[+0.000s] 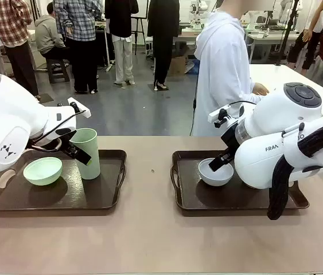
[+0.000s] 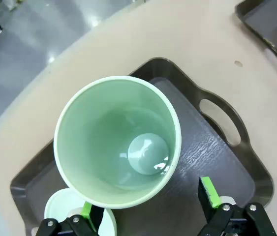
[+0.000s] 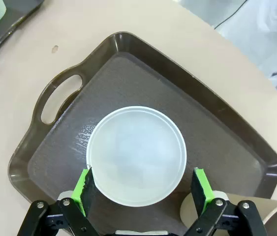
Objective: Set up a tray with a mat and arrange the tableware.
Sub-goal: Pick up the Picnic Bowl and Reusable plastic cup from the Handle tray in front of the human's position and hold them in the air.
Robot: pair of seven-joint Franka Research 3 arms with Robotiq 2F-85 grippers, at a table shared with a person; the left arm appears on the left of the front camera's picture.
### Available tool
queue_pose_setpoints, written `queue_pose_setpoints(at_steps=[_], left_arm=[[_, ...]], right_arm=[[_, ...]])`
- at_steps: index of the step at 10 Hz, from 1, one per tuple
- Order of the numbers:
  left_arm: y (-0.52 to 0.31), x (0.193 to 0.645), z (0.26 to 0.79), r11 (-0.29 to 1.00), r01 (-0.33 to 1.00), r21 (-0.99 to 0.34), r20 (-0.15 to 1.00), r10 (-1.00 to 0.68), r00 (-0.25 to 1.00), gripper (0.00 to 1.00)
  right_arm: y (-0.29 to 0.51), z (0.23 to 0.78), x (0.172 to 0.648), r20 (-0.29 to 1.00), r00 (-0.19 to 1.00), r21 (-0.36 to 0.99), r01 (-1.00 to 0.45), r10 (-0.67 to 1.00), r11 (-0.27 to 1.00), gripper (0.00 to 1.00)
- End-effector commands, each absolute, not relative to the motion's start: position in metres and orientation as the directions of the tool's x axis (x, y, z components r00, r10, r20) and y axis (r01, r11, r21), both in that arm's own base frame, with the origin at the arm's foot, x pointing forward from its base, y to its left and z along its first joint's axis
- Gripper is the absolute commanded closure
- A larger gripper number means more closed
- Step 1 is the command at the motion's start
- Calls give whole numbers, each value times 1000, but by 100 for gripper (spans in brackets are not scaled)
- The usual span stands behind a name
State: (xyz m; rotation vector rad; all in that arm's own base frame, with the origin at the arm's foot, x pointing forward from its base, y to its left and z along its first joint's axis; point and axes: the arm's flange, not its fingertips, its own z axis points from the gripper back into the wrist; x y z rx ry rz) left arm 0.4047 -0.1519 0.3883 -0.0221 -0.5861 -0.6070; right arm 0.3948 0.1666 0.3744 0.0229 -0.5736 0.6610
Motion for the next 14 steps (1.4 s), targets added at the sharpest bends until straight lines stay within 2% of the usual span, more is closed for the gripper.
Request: queue_pose_setpoints(at_steps=[1,14], left_arm=[[-152,405,388,826,544,148,525,-531,665,0],[-152,405,388,826,544,148,525,-531,665,0]], right_arm=[[167,374,395,510,641,-158,-586,574,795,0],[167,374,395,510,641,-158,-586,574,795,0]])
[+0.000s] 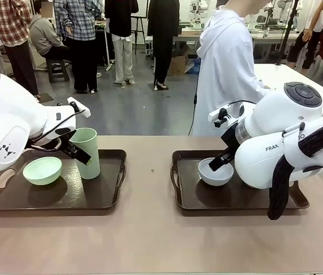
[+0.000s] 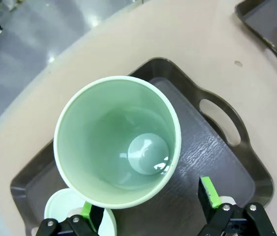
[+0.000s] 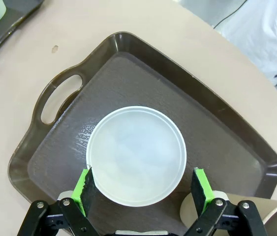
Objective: Set up a tray with a mat and arrange the tableware.
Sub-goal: Pick up the Picnic Bowl and Reusable plastic cup from the Handle tray in front of the human's position and hold them in the air.
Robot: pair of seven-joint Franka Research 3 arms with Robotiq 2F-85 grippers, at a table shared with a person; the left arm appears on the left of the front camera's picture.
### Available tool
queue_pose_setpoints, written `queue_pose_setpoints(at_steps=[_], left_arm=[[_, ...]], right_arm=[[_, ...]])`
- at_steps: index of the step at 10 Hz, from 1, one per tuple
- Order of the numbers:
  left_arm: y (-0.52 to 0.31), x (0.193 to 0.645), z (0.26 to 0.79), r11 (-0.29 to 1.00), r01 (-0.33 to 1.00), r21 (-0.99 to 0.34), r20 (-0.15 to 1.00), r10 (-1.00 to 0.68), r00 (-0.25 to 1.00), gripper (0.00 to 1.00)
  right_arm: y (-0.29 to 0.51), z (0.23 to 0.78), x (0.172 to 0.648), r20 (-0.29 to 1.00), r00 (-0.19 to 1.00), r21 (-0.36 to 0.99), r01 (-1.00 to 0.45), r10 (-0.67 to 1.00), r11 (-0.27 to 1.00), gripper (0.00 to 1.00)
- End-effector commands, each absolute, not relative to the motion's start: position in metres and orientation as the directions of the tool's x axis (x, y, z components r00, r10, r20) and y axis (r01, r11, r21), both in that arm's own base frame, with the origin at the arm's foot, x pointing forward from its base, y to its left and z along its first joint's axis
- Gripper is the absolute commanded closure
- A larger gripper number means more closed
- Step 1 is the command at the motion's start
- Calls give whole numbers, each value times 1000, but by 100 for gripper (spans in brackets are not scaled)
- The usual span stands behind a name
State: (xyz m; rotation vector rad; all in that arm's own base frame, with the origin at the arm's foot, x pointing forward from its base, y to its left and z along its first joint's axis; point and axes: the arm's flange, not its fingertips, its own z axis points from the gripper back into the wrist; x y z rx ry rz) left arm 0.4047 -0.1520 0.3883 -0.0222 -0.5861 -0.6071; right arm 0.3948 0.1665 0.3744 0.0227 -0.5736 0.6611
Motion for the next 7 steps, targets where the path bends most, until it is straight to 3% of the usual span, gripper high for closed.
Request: queue_pose_setpoints(at_steps=[1,2,4,7], left_arm=[[-152,405,388,826,544,148,525,-531,665,0],[-149,392,400,815,571,92,497,-535,684,0],[-152,343,444,812,550,195,408,-577,708,0],[-130,284,479,827,532,182,278,-562,779,0]], right_arm=[[167,374,395,510,641,-158,-586,574,795,0],[174,384,389,432,745,-146,-498,507,855,0],[207,425,345,325,805,-133,-480,496,867,0],[214,449,289,227,862,-7,-464,453,886,0]])
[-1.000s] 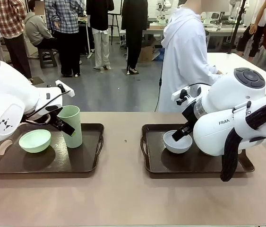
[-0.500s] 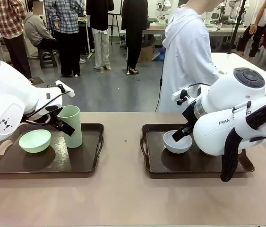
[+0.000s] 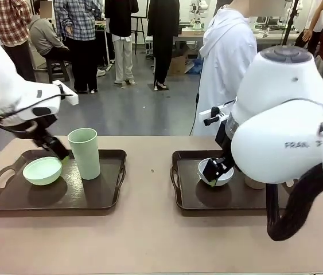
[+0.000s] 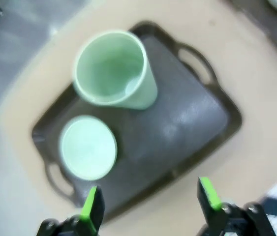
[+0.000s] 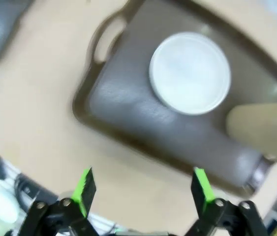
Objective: Set up a tray with a mat and arrange the tableware.
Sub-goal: Pick up the Picnic Bowl and Reusable plastic cup from the Handle tray in front of the human's position and hold them in the air.
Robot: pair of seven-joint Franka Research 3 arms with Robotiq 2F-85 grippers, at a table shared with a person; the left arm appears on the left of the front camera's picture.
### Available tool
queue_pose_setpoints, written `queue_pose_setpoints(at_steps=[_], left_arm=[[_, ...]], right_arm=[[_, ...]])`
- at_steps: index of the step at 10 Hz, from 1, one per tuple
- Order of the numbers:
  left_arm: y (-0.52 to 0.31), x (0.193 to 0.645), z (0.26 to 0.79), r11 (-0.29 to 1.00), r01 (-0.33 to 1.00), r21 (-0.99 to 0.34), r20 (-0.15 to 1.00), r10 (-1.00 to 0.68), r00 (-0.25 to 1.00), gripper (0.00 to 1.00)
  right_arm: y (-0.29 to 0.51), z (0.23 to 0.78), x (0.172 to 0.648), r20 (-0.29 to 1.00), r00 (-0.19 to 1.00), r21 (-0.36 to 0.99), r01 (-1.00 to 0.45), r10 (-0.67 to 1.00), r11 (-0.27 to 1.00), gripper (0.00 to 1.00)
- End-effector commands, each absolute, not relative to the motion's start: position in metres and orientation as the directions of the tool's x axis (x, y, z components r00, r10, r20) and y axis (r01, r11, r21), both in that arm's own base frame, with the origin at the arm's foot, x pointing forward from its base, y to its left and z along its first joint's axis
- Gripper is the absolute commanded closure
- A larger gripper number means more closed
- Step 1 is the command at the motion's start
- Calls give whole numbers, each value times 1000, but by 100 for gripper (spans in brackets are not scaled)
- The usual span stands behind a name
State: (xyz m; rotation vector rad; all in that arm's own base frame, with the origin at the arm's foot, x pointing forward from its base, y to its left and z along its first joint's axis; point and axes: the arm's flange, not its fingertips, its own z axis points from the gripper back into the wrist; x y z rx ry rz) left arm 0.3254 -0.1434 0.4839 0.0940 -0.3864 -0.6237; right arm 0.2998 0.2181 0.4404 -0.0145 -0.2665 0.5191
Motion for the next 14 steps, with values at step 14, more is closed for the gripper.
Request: queue_pose_setpoints(at_steps=[14], left_arm=[[-32,292,531,714,491,-499,502,-224,836,0]], right_arm=[[25,477,216,359,932,596,-274,54,755,0]])
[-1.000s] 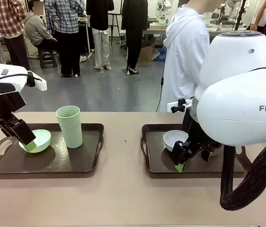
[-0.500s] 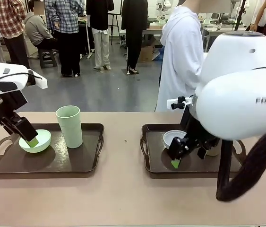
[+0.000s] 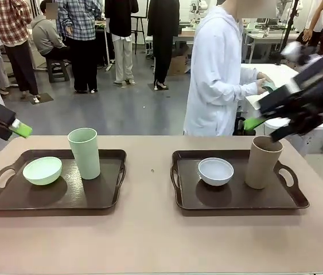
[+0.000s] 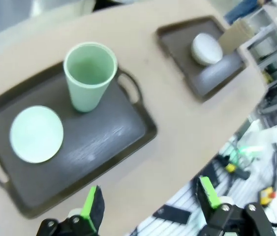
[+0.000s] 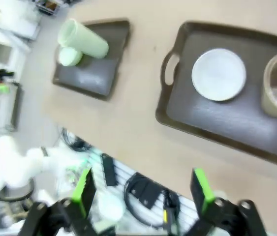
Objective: Set up a tray with a mat and arrange the tableware.
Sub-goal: Pick up the Picnic Bowl and Reusable plastic cup from the Handle tray in front of the human's position and hold them in the air.
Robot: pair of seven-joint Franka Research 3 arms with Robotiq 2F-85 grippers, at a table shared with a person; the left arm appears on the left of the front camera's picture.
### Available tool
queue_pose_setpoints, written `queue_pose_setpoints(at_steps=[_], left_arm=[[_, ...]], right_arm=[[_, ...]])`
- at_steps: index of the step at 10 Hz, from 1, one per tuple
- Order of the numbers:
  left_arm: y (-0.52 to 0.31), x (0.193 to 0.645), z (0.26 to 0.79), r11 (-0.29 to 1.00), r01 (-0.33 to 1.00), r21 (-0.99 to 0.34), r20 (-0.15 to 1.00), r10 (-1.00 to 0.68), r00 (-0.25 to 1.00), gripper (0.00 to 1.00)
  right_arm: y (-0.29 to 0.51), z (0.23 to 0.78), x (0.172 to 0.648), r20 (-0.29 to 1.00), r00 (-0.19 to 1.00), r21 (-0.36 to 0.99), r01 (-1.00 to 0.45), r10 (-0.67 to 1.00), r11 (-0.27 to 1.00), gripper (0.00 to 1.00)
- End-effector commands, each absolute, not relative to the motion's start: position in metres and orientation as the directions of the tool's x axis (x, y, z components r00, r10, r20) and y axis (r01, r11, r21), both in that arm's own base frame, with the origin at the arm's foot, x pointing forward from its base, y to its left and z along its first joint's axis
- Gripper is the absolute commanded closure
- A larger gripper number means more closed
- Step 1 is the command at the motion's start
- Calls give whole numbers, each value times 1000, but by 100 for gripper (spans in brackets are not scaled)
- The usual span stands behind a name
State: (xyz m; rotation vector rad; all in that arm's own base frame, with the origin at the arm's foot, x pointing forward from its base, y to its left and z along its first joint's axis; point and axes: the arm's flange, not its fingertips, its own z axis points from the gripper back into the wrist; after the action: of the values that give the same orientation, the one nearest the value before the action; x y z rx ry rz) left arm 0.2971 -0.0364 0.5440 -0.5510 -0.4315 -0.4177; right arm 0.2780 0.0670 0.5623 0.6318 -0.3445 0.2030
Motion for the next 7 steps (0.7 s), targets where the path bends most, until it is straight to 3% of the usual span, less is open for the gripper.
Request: queue_pose_setpoints(at_steps=[1,4,7], left_arm=[[-18,290,530,697,465,-546,496,-178,850,0],[35,292,512,696,256,-671,361,6,933,0],[90,302,489,678,114,-726,223,75,972,0]], right_arm=[[0,467,213,313,949,637,-243,43,731,0],[-50,425,230,118,987,731,-159,106,663,0],[-83,376,249,32,997,818,-67,72,571,0]])
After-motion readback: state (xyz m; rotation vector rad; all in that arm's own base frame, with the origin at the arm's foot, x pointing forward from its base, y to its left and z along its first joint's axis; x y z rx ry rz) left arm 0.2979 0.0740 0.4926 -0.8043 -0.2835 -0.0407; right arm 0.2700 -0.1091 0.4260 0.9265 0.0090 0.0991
